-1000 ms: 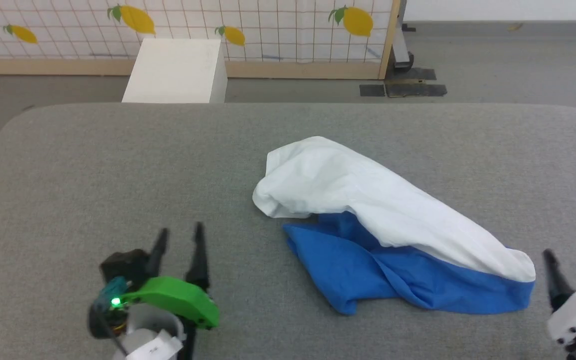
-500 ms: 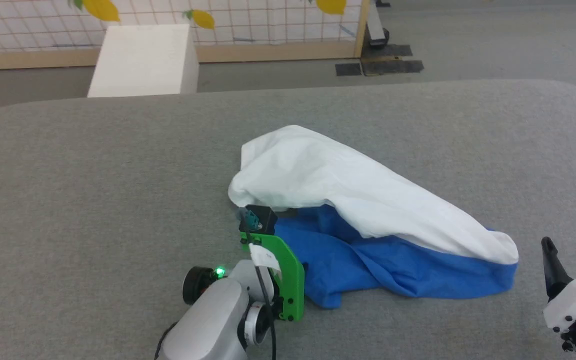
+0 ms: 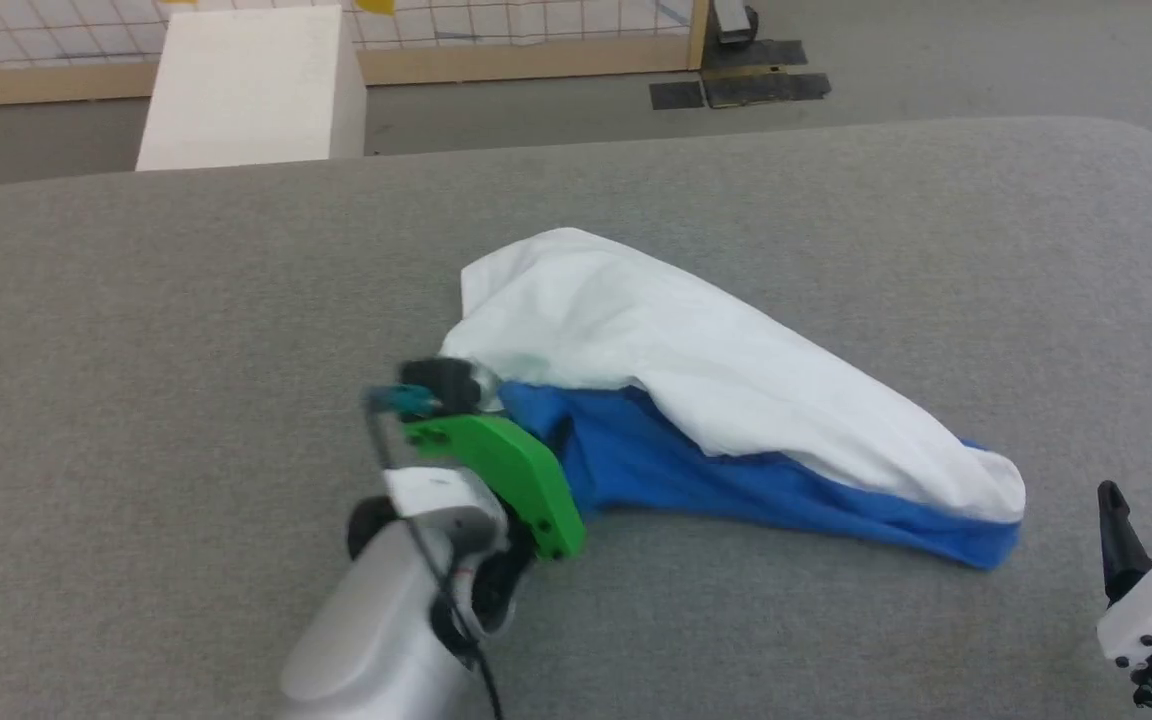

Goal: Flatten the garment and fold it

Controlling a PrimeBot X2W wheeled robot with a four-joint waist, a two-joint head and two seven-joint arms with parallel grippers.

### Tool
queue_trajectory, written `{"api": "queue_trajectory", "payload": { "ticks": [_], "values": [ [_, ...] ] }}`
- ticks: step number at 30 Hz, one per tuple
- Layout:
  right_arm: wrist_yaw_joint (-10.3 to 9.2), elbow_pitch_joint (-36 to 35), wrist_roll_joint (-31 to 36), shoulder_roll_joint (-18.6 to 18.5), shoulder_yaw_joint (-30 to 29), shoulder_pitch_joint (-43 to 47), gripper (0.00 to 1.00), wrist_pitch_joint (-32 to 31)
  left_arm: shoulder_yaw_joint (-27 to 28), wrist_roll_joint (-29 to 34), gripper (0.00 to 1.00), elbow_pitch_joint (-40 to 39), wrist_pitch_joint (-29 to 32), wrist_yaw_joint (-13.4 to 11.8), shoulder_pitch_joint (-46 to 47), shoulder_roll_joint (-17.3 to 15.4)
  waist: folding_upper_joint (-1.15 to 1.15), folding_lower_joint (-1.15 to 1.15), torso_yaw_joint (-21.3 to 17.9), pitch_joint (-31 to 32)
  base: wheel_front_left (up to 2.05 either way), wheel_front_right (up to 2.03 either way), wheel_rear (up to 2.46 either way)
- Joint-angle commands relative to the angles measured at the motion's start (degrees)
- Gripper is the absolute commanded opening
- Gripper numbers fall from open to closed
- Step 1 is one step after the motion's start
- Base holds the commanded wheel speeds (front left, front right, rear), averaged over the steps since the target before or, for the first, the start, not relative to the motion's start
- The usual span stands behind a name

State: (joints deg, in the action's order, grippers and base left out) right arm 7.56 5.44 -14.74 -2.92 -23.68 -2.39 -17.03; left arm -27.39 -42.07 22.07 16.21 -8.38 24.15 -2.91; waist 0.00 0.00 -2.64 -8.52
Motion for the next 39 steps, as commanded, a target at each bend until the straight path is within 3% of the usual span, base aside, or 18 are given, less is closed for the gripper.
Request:
{"api": "queue_trajectory", "payload": {
  "ticks": [1, 5, 9, 15, 17, 21, 23, 29, 31, 34, 39],
  "values": [
    [-0.08, 0.2, 0.4, 0.0, 0.1, -0.4, 1.0, 0.4, 2.2, -1.1, 0.0, -1.6, -2.0, -0.8, -0.8, -0.9, 0.0, 0.0, 3.0, 2.3, 0.0, 0.0, 0.0],
    [-0.08, 0.3, 0.7, 0.0, 0.9, -0.1, 1.0, 0.3, 9.8, -2.4, 0.0, -8.9, -6.9, -4.4, -3.9, -5.0, 0.0, 0.0, 5.8, 4.1, 0.0, 0.0, 0.0],
    [-0.08, 0.5, 0.7, 0.0, 1.6, 0.4, 1.0, 0.3, 17.8, -2.9, 0.0, -15.7, -9.1, -10.0, -9.7, -10.3, 0.0, 0.0, 8.9, 5.6, 0.0, 0.0, 0.0],
    [-0.08, 0.7, 0.6, 0.0, 2.5, 1.0, 1.0, 0.3, 26.9, -3.2, 0.0, -19.9, -10.6, -18.1, -18.9, -14.0, 0.0, 0.0, 11.9, 6.5, 0.0, 0.0, 0.0],
    [-0.08, 0.9, 0.6, 0.0, 2.7, 1.1, 1.0, 0.4, 28.4, -4.1, 0.0, -19.0, -10.2, -19.4, -21.4, -13.8, 0.0, 0.0, 12.6, 6.6, 0.0, 0.0, 0.0],
    [-0.08, 1.3, 0.9, 0.0, 4.0, 1.4, 1.0, 0.2, 28.6, -5.9, 0.01, -16.0, -9.6, -18.7, -23.8, -12.6, 0.0, 0.0, 13.4, 6.9, 0.0, 0.0, 0.0],
    [-0.08, 1.4, 1.1, 0.0, 5.0, 1.5, 1.0, 0.1, 28.1, -6.0, 1.0, -15.9, -10.8, -17.1, -23.3, -12.1, 0.0, 0.0, 13.8, 7.2, 0.0, 0.0, 0.0],
    [-0.08, 1.1, 2.4, 0.0, 10.3, 1.0, 1.0, -1.1, 21.0, 4.6, 1.0, -17.1, -20.8, -10.4, -19.8, -15.8, 0.0, 0.0, 15.1, 7.8, 0.0, 0.0, 0.0],
    [-0.08, 1.3, 2.7, 0.0, 13.3, 0.2, 1.0, -1.9, 19.0, 8.4, 1.0, -17.1, -25.6, -9.4, -19.5, -16.4, 0.0, 0.0, 15.4, 7.7, 0.0, 0.0, 0.0],
    [-0.08, 2.2, 3.3, 0.0, 19.0, -1.6, 1.0, -3.9, 17.1, 13.0, 1.0, -17.0, -29.6, -9.4, -20.1, -16.3, 0.0, 0.0, 15.7, 7.4, 0.0, 0.0, 0.0],
    [-0.08, 6.6, 6.0, 0.0, 27.9, -6.5, 1.0, -10.8, 16.0, 16.6, 1.0, -17.8, -31.0, -9.1, -21.9, -14.2, 0.0, 0.0, 16.5, 5.6, 0.0, 0.0, 0.0]
  ]
}}
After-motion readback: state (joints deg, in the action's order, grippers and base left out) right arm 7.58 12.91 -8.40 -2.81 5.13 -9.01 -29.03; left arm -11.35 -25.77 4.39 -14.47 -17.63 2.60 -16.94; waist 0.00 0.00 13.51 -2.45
